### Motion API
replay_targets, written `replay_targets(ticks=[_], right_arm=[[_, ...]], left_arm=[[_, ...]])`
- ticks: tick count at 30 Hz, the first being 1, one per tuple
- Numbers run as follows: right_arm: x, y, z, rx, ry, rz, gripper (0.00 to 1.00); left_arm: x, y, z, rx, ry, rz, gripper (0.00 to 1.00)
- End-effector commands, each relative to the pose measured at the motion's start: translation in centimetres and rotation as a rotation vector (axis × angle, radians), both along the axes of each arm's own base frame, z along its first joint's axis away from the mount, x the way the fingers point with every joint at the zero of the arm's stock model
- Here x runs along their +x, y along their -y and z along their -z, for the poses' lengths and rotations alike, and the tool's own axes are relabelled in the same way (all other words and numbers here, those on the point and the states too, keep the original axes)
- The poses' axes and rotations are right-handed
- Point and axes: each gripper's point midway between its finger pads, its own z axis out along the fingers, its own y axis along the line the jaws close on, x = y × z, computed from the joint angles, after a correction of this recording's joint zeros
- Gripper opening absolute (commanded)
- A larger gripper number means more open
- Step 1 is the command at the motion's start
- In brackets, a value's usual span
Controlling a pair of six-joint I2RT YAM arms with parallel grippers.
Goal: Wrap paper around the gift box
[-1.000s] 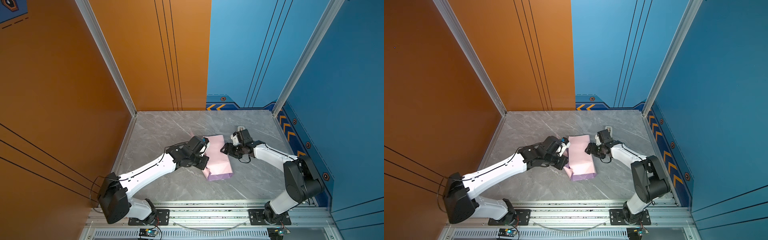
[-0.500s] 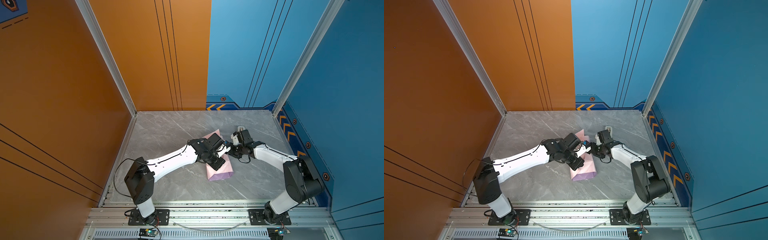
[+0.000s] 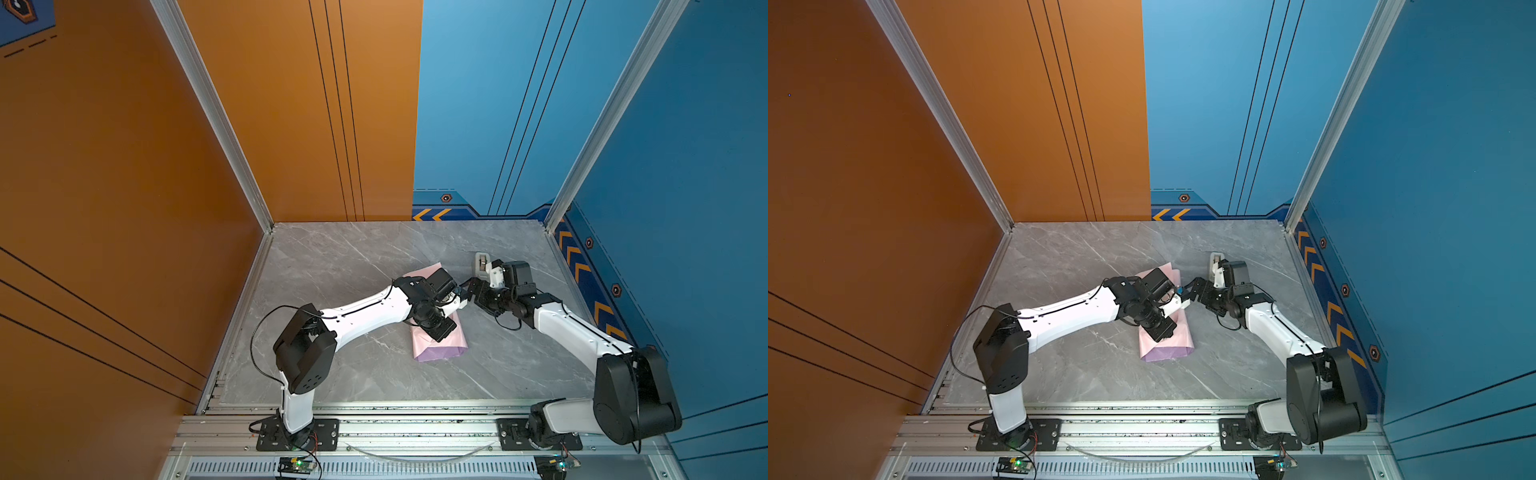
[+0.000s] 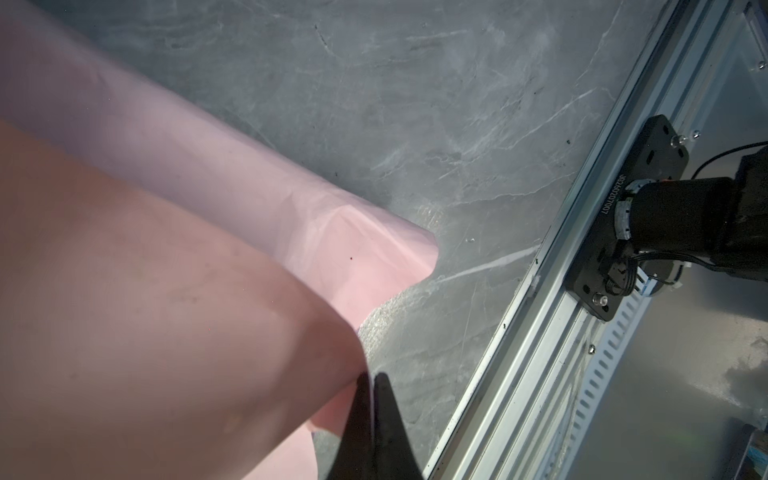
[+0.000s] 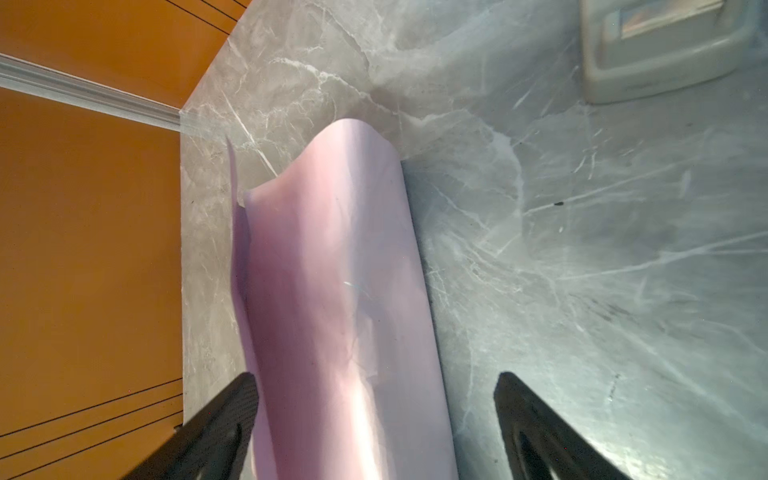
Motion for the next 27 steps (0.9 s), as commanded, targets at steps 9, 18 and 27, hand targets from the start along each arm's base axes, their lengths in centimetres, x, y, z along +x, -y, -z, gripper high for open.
replay_targets(ticks=[9,18,27], right_arm=[[-0.2,-3.4,2.4,-0.034,-0.077,-0.163,0.92],[-0.2,-3.3,4.1,-0.116,-0.116,-0.182,0.9],[-0.4,-2.3,7.1,-0.214,-0.195,-0.162,0.65]], left_arm=[[-0.2,1.0,0.4,-0.011,-0.046,0.041,0.01],[0.0,1.4,0.8,-0.009,-0.057,0.043,0.05],[1.3,1.0,-3.2,-0.094,-0.049,-0.059,0.41]])
